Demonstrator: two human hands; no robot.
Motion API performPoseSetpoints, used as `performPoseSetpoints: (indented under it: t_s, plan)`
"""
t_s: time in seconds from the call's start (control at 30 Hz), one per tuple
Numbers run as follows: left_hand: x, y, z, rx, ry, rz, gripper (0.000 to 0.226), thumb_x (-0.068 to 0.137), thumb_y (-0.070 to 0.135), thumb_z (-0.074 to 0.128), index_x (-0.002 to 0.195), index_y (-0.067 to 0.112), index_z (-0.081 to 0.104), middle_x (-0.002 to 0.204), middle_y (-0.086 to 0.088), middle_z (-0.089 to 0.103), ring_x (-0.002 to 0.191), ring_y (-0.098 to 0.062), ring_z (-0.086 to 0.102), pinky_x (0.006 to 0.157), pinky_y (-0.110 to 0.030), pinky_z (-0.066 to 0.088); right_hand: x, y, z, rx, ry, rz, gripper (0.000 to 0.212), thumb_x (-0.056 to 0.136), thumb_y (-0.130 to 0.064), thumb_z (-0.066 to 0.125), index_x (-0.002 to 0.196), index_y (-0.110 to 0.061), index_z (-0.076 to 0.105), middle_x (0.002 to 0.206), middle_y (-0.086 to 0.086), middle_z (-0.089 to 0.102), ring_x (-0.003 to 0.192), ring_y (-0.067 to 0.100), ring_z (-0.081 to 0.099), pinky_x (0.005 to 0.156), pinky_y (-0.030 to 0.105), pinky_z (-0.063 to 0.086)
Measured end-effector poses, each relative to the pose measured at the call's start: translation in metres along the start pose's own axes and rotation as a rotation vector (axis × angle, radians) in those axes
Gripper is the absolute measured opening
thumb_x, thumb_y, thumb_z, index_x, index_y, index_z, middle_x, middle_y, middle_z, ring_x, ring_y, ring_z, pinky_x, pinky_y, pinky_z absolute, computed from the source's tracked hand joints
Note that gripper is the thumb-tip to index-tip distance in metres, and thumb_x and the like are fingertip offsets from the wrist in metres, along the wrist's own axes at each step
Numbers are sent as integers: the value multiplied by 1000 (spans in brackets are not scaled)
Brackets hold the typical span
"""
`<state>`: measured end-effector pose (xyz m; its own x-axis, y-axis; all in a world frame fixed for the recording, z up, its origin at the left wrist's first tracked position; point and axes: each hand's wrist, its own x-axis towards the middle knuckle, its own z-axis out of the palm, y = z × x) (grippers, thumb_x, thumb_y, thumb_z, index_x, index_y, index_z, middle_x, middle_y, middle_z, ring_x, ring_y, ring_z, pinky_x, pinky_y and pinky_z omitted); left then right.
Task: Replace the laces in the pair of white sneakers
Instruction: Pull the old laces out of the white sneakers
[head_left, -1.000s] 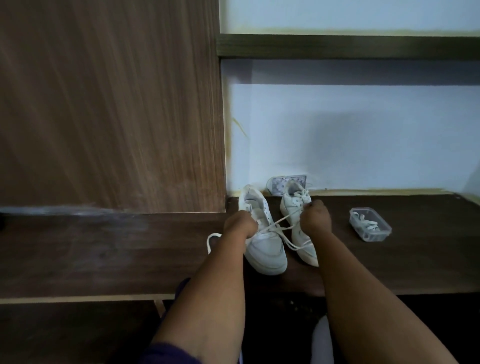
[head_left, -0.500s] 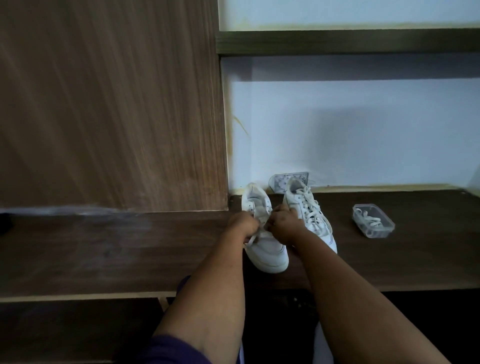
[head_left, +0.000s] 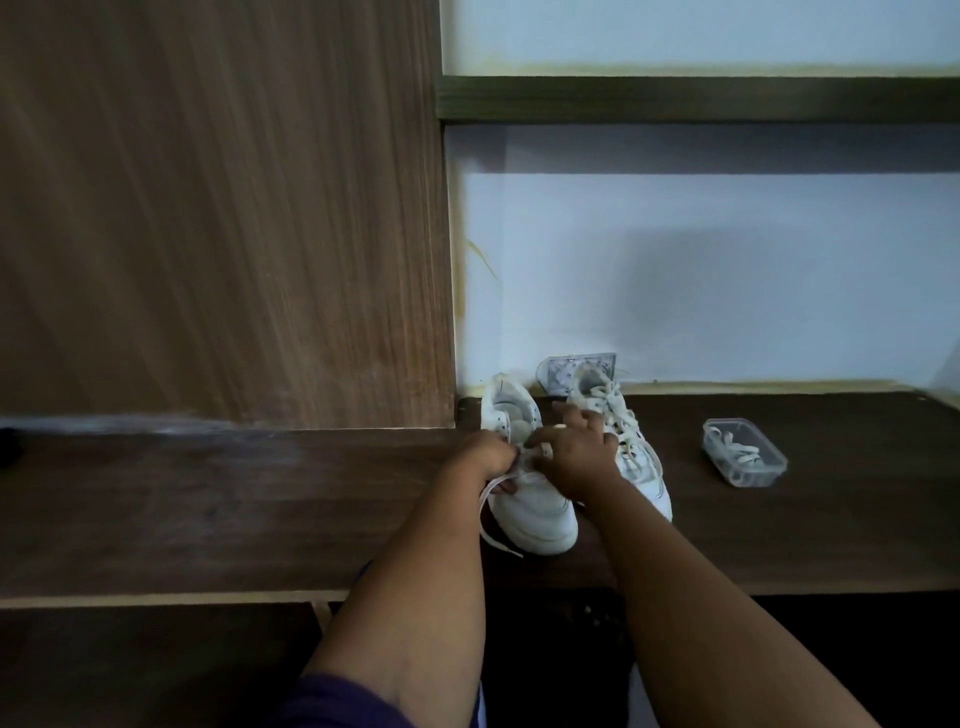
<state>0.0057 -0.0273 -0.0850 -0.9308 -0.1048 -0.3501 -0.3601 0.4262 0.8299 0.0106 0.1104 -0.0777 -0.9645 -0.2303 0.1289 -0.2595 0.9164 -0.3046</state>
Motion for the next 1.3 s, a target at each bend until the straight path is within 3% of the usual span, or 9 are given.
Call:
performPoseSetpoints:
  t_s: [0.17, 0.37, 0.5, 0.57, 0.73, 0.83, 1.0, 1.17, 1.3]
  plan:
    - [6, -5, -2, 71, 15, 29, 23, 97, 20, 47, 108, 7, 63, 100, -21, 69, 81, -33, 69, 77, -44, 58, 9, -3, 4, -14, -60, 97, 25, 87, -36, 58, 109, -28, 66, 133, -5, 41, 127, 29, 30, 102, 51, 29]
    - [8, -3, 5, 103, -46, -18, 36, 98, 15, 32, 129, 15, 49, 107, -20, 65, 60, -23, 64, 55, -30, 48, 11, 16, -26, 808, 780, 625, 21, 92, -9, 47, 111, -3, 55, 114, 16, 55, 102, 34, 54, 86, 35, 40]
    - [12, -2, 10, 186, -38, -11, 41, 95, 5, 34, 134, 6, 43, 105, -28, 67, 76, -35, 67, 57, -33, 49, 11, 14, -47, 1264, 1024, 568, 16, 96, -10, 37, 90, -22, 44, 85, 4, 55, 66, 16, 52, 66, 30, 45]
    - [12, -2, 10, 214, -30, -12, 39, 94, 1, 40, 132, 4, 45, 107, -28, 66, 81, -36, 68, 66, -38, 54, 14, 21, -51, 1071, 938, 481, 10, 97, -18, 39, 94, -20, 49, 85, 11, 62, 67, 24, 59, 66, 38, 51]
    - [11, -1, 7, 259, -12, 11, 29, 94, 1, 45, 120, -3, 56, 109, -25, 68, 91, -37, 70, 69, -37, 54, 9, 17, -22, 312, 208, -84, 19, 84, -25, 69, 101, -16, 71, 83, -3, 63, 92, 21, 60, 82, 30, 45]
    - [11, -3, 6, 277, 17, 22, 26, 93, 0, 49, 117, 0, 59, 109, -22, 68, 95, -35, 69, 81, -42, 57, 6, 14, 3, 125, -54, -68, 22, 78, -33, 75, 100, -28, 73, 97, -2, 54, 106, 23, 49, 92, 32, 44]
    - [5, 3, 0, 252, 89, 31, 35, 100, 11, 41, 128, -5, 53, 124, -21, 62, 100, -29, 66, 71, -30, 53, 7, 9, 10, 322, -42, -22, 6, 82, -13, 68, 82, -16, 74, 98, 5, 66, 92, 21, 62, 81, 35, 53]
    - [5, 3, 1, 369, 112, 25, 33, 99, 11, 43, 125, -4, 56, 120, -19, 65, 107, -32, 65, 72, -28, 48, 14, 8, 0, 641, 374, 276, 15, 86, -4, 52, 98, -6, 59, 92, 13, 66, 83, 28, 62, 72, 35, 50]
    - [2, 8, -7, 506, 177, 97, 44, 78, 21, 69, 119, 12, 59, 116, -9, 62, 102, -25, 63, 75, -30, 51, 13, 9, -24, 724, 416, 204, 13, 90, -13, 57, 101, -14, 62, 88, 3, 66, 81, 19, 64, 76, 32, 53]
